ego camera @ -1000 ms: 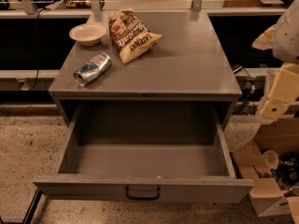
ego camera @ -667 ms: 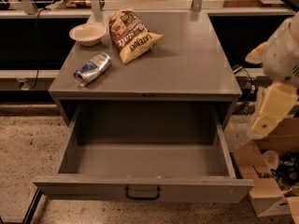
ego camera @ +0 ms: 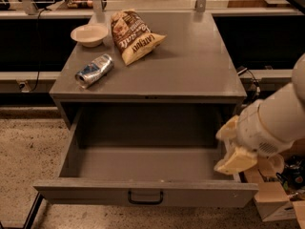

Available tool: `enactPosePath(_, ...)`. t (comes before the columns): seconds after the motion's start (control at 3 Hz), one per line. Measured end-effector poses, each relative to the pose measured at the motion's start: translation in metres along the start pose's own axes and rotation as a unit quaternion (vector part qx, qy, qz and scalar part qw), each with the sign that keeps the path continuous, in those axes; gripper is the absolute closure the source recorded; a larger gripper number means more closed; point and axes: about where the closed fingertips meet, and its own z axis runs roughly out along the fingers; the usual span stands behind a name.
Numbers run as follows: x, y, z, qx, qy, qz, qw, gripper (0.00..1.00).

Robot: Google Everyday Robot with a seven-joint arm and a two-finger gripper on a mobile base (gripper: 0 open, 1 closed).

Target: Close top drawer

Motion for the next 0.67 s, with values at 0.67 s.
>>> enactPosePath(0.67, 0.017, 0.052, 0.060, -0.056, -0.060, 0.008, 0.9966, 0.52)
